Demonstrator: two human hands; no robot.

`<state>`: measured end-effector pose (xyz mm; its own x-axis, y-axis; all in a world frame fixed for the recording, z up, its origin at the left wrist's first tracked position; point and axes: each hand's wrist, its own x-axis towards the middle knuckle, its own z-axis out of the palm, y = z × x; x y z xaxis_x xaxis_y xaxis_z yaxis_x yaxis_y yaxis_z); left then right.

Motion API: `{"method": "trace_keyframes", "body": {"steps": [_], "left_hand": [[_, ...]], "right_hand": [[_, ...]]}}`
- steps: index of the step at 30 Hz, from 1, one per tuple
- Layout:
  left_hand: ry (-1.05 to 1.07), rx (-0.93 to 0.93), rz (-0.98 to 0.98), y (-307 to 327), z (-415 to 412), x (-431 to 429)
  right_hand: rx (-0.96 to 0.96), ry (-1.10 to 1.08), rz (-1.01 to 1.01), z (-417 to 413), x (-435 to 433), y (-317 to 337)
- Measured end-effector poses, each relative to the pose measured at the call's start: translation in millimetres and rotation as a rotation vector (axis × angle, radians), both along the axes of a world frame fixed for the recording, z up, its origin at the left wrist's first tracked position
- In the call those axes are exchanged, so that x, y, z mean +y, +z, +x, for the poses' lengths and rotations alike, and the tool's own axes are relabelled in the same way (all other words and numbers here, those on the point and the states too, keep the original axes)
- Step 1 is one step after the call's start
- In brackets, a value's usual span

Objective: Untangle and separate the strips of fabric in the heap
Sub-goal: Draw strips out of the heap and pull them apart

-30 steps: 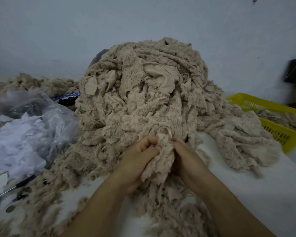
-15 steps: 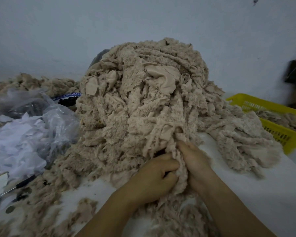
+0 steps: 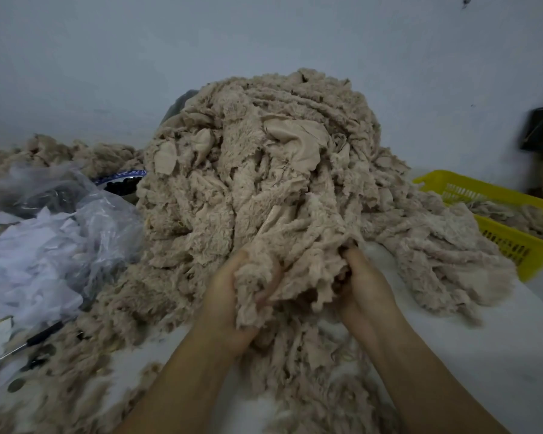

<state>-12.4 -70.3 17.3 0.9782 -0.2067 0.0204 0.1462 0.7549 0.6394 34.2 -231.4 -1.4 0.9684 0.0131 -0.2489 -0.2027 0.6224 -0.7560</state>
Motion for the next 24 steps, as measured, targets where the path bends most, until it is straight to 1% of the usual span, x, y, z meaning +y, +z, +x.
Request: {"method": "trace_keyframes", "body": {"steps": [1,2,3,4,5,6,7,8,9,11,13,16,18,20,21,23,24], "left_hand": [[0.03,0.032,0.021,0.0,0.9,0.2],[0.103,0.034,0.148,-3.4,3.7,0.7],[0.197,0.006,0.392,-6.7,5.6,0.2],[0.273,-0.053,0.696,-10.3,7.4,-0.8],[0.302,-0.14,0.957,-12.7,7.8,-2.2],[0.279,-0.241,1.137,-16.9,8.5,-3.6],[0.238,-0.312,1.231,-19.7,7.9,-5.9],[0.201,-0.363,1.269,-22.3,7.1,-7.7],[0.172,-0.392,1.26,-22.6,5.2,-8.9],[0.148,-0.38,1.15,-20.3,1.4,-8.6],[0.139,-0.285,0.937,-15.8,0.2,-3.3],[0.094,-0.133,0.543,-7.9,-2.1,3.3],[0.12,-0.092,0.436,-4.2,-1.7,5.1],[0.206,-0.081,0.406,-1.8,-0.5,4.6],[0.265,-0.078,0.444,-1.7,0.1,4.1],[0.364,-0.108,0.609,-4.2,1.0,3.3],[0.383,-0.146,0.685,-6.1,0.9,2.7]], "right_hand": [[-0.014,0.0,0.014,-0.3,-0.5,-0.2],[-0.026,0.0,0.026,-1.4,-0.3,1.2],[-0.049,0.017,0.034,-2.4,0.3,2.4],[-0.08,0.048,0.032,-4.1,1.4,3.8],[-0.113,0.084,0.015,-5.2,2.6,3.7],[-0.131,0.106,-0.022,-6.4,3.3,3.2],[-0.133,0.116,-0.059,-7.3,3.5,2.6],[-0.13,0.109,-0.087,-8.3,3.8,3.1],[-0.121,0.092,-0.094,-7.9,2.8,3.3],[-0.103,0.061,-0.031,-6.8,0.8,4.7],[-0.102,0.033,0.042,-6.3,-0.6,7.8],[-0.103,-0.01,0.034,-4.2,-3.5,7.2],[-0.116,0.012,0.014,-2.1,-5.2,4.2],[-0.146,0.054,0.04,-2.3,-5.0,2.7],[-0.167,0.1,0.065,-3.1,-3.8,2.3],[-0.23,0.215,0.067,-6.1,-0.9,0.2],[-0.27,0.266,-0.009,-8.7,1.8,-1.4]]}}
